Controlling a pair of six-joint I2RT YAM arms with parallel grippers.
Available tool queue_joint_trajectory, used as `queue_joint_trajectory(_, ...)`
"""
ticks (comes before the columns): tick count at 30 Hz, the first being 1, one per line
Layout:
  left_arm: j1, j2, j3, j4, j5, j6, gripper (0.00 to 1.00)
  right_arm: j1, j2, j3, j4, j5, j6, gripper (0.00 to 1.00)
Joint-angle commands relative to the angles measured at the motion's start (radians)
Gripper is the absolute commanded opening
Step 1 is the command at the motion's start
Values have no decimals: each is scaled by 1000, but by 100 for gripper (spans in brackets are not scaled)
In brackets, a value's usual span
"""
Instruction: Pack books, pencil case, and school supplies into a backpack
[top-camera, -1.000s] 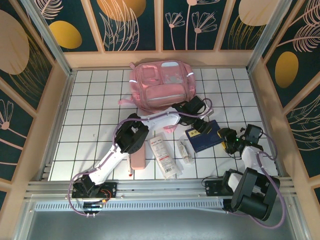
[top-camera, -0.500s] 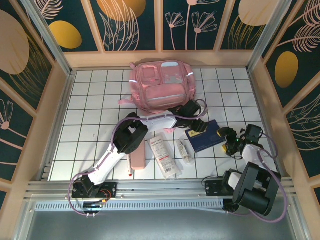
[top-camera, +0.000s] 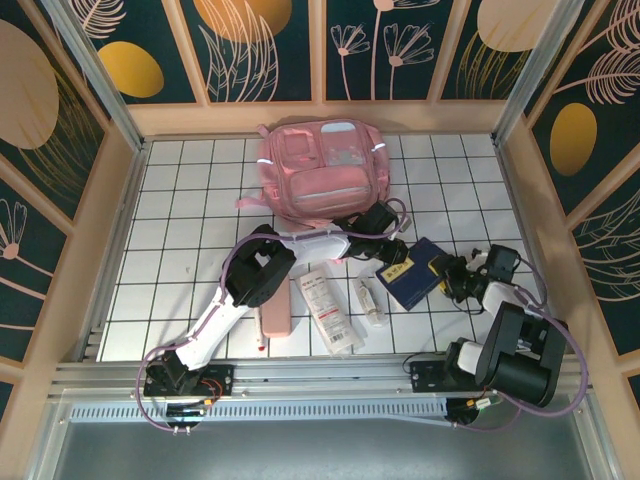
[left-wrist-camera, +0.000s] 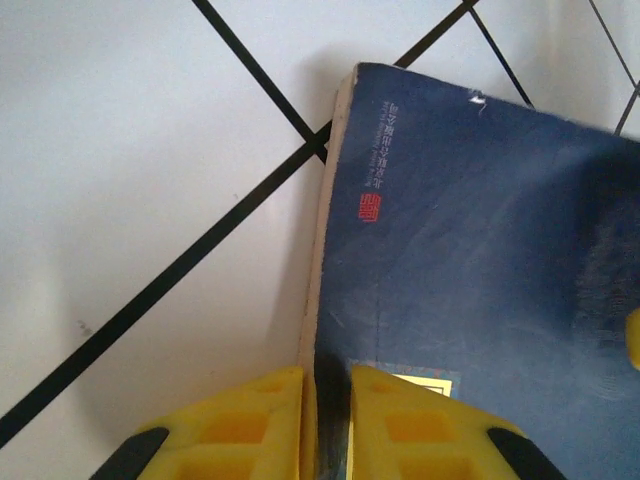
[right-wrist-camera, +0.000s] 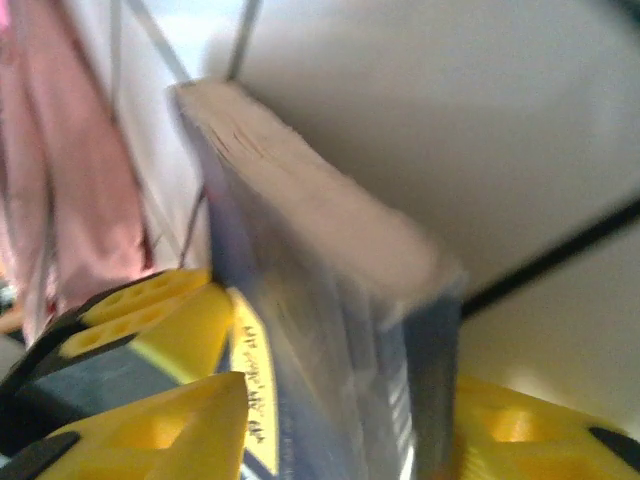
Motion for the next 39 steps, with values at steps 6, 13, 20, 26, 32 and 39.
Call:
queue_joint_trajectory(6,-35,-18,-24,-77,64,-17,14,25,-38,9,103,-133,-27,39)
queue_joint_trajectory(13,-35,-39,-6,-84,72,-14,11,35,-83,32,73,-158,-19,16)
queue_joint_trajectory(20,-32,-242,-1,-36,-9,-12,23,61,-222,149,-83,-116,-26,0)
queue_joint_trajectory(26,25,-464,-17,-30,-105,-31,55,153,-285,296,-64,-119,22,0)
queue_joint_trajectory(32,142,-690,-227,-41,-12,-61,99,350,-192,449,25,-149,21,0)
queue_joint_trajectory(39,170,-1065,-621,15,-169,-14,99,476,-72,543,170,-299,35,0)
